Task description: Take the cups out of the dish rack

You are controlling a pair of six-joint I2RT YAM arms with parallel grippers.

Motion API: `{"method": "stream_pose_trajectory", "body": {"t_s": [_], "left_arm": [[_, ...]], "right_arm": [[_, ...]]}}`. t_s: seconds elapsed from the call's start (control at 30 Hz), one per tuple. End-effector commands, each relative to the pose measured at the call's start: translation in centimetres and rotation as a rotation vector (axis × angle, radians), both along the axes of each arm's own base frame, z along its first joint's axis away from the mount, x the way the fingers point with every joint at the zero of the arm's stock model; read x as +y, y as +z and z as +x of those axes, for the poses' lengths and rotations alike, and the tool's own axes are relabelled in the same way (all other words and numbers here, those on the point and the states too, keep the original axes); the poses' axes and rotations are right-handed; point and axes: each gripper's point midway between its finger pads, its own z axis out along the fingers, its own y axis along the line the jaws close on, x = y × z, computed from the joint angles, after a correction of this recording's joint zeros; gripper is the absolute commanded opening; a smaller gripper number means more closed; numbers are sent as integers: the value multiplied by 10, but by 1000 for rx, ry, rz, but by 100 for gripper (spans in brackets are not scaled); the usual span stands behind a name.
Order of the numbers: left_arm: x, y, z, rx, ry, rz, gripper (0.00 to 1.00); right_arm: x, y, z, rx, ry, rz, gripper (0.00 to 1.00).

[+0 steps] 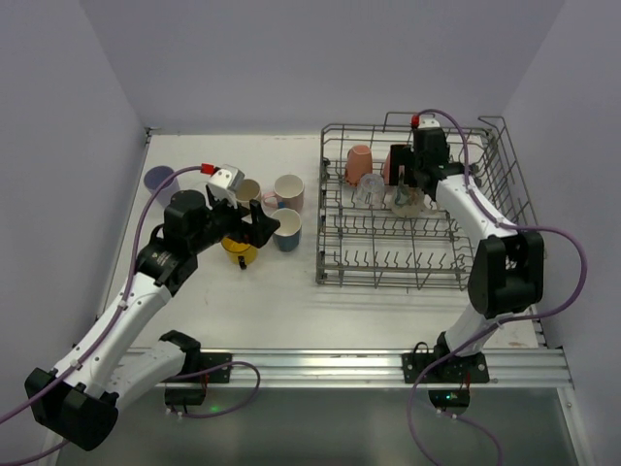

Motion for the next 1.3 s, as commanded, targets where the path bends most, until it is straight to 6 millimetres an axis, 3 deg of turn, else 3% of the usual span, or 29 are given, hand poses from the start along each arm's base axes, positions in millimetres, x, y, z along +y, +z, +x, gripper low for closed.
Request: {"method": "stream_pose_trajectory", "body": {"t_s": [0.0, 0.13, 0.17, 0.2, 0.33, 0.47, 0.67, 0.77, 0.83, 0.87, 0.9, 0.93, 1.03, 1.07, 1.13, 1.17, 1.27], "left_arm": [[-2, 12, 1, -48, -16, -21, 100], [-2, 10, 2, -45, -13, -19, 100], [-2, 10, 2, -44, -13, -18, 100], [-3, 10, 2, -41, -14, -19, 100], [-7, 13, 1, -43, -33, -36, 100], [-16, 26, -5, -42, -84, -85, 100], [-42, 57, -20, -34, -222, -240, 100], [-62, 73, -29, -14, -323, -353, 100], [-80, 76, -40, 17, -386, -406, 100], [-90, 81, -42, 24, -409, -456, 100], [-98, 84, -42, 29, -413, -478, 100], [-112, 87, -52, 36, -456, -495, 100], [-137, 93, -50, 58, -474, -547, 100], [-144, 93, -44, 51, -486, -567, 100], [-151, 94, -36, 60, -476, -594, 99], [-157, 89, -28, 69, -472, -599, 99], [-167, 84, -8, 76, -439, -596, 97]], "right_arm": [[0, 20, 12, -43, 25, -16, 97], [-1, 25, 9, -73, 17, -11, 72], [-2, 27, 7, -80, 11, -12, 53], [-5, 29, 5, -87, -1, -18, 46], [-10, 66, -1, -191, -25, -12, 28], [-11, 120, -18, -316, -44, 45, 22], [-2, 178, -53, -450, -30, 195, 18], [12, 189, -67, -482, -12, 323, 14], [32, 199, -81, -509, 37, 478, 13], [38, 190, -85, -495, 47, 524, 13], [50, 207, -93, -541, 105, 601, 13], [56, 211, -97, -547, 106, 685, 13], [71, 222, -110, -577, 146, 838, 12], [74, 218, -112, -566, 156, 867, 11], [81, 233, -121, -602, 201, 932, 11], [87, 230, -125, -577, 220, 983, 11], [100, 245, -140, -581, 301, 1070, 11]]}}
